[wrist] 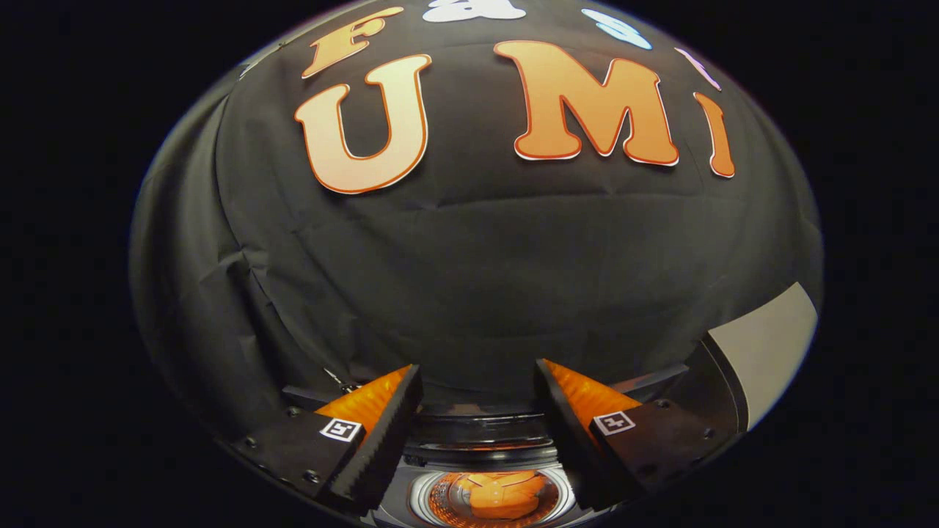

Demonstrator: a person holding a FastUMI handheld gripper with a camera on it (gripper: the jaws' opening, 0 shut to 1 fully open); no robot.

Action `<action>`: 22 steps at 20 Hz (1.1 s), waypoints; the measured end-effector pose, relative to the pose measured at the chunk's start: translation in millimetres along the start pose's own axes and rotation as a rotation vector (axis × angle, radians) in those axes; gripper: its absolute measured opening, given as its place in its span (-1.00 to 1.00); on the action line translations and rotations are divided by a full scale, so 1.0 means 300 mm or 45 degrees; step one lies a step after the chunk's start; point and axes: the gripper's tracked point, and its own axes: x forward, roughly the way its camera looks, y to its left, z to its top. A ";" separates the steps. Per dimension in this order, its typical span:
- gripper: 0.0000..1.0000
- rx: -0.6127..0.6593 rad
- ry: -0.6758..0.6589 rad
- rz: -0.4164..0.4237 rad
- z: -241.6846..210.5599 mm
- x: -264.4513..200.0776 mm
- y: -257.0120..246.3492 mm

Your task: Put the clothes into the washing machine and then close the washing machine lid.

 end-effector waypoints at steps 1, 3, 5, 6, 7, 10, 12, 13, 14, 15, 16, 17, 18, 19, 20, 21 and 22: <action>0.98 -0.001 0.013 -0.011 -0.009 0.013 -0.002; 0.98 -0.003 0.007 -0.012 -0.012 0.035 0.007; 0.98 -0.030 0.012 -0.019 -0.023 0.042 0.008; 0.97 -0.051 -0.002 -0.026 -0.024 0.034 0.005; 0.98 -0.074 -0.017 -0.030 -0.025 0.033 0.008; 0.98 -0.081 -0.067 -0.038 -0.038 0.004 0.004; 0.98 -0.088 -0.069 -0.036 -0.038 -0.007 0.008; 0.99 -0.091 -0.068 -0.034 -0.043 -0.006 0.004; 0.99 -0.092 -0.068 -0.033 -0.043 -0.007 0.002; 0.99 -0.091 -0.076 -0.032 -0.043 -0.009 0.003; 0.99 -0.094 -0.083 -0.030 -0.045 -0.009 0.003; 0.99 -0.093 -0.089 -0.030 -0.049 -0.012 0.003; 0.99 -0.088 -0.094 -0.031 -0.049 -0.014 0.000; 0.99 -0.090 -0.095 -0.032 -0.054 -0.021 0.001; 0.99 -0.096 -0.096 -0.032 -0.057 -0.028 0.001; 0.99 -0.099 -0.096 -0.030 -0.063 -0.040 0.005; 0.99 -0.100 -0.101 -0.027 -0.068 -0.049 0.006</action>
